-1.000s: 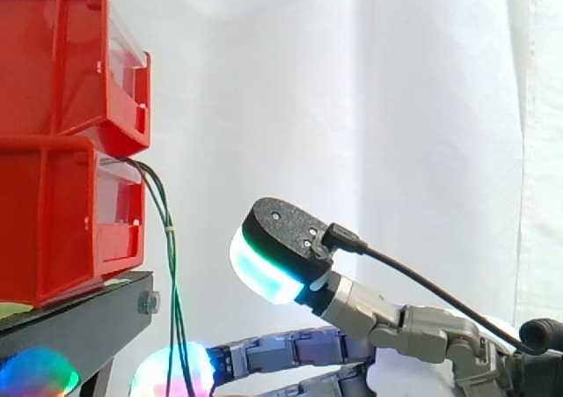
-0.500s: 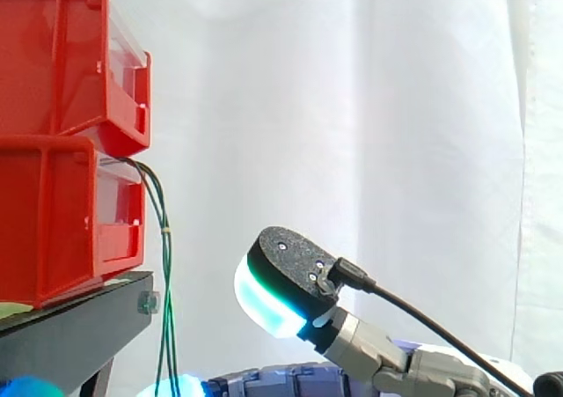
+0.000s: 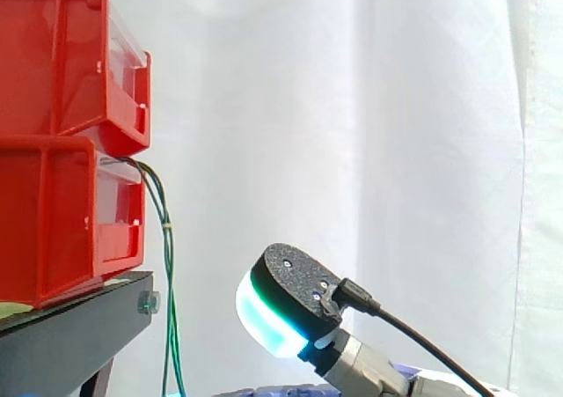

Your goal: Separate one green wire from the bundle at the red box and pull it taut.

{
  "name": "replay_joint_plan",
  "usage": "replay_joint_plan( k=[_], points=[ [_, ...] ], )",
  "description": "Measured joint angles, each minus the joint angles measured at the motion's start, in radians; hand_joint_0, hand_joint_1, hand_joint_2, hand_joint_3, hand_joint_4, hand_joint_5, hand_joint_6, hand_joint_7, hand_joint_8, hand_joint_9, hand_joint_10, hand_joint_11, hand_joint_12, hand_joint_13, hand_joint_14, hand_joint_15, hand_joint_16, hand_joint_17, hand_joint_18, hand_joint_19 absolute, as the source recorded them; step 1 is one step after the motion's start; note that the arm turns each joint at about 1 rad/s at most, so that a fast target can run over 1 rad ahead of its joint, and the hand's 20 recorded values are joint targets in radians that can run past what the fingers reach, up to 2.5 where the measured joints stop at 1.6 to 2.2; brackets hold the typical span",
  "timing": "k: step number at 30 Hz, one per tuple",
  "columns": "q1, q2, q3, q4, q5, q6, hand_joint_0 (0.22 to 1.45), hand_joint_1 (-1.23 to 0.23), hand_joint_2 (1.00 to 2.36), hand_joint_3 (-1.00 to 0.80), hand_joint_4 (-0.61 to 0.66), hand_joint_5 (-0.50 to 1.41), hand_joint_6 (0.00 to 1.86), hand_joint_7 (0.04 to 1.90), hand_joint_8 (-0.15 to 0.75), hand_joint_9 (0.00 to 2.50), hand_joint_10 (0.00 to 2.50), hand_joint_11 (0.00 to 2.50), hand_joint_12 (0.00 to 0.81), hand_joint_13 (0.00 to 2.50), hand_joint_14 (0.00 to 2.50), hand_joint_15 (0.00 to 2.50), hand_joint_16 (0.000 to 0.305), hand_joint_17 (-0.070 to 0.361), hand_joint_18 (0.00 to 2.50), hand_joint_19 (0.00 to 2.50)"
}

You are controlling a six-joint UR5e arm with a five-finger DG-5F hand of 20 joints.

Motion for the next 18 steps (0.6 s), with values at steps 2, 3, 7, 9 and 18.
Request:
replay_joint_plan(
  k=[2,3,7,9,18],
  points=[
    [0.003,0.0,0.0,0.001,0.001,-0.001,0.41,-0.4,1.0,-0.5,0.27,-0.27,0.5,0.6,0.475,1.57,0.0,0.05,0.43,1.05,0.0,0.0,0.062,0.138,0.84,0.0],
    [0.005,0.0,0.0,0.002,0.001,-0.003,0.41,-0.39,1.0,-0.5,0.27,-0.27,0.5,0.6,0.469,1.58,0.0,0.07,0.428,1.05,0.0,0.0,0.062,0.139,0.84,0.0],
    [0.013,-0.001,0.0,0.0,0.005,-0.002,0.41,-0.39,1.0,-0.5,0.27,-0.27,0.5,0.6,0.463,1.57,0.0,0.11,0.428,1.07,0.0,0.02,0.062,0.139,0.85,0.03],
    [0.015,0.0,0.0,-0.001,0.006,0.0,0.41,-0.39,1.0,-0.5,0.27,-0.28,0.5,0.6,0.459,1.58,0.0,0.1,0.422,1.07,0.0,0.03,0.062,0.14,0.87,0.03],
    [0.027,0.01,0.001,-0.003,0.004,0.078,0.4,-0.41,1.0,-0.5,0.27,-0.28,0.5,0.6,0.449,1.66,0.01,0.24,0.426,1.1,0.0,0.06,0.064,0.145,0.89,0.06]
  ],
)
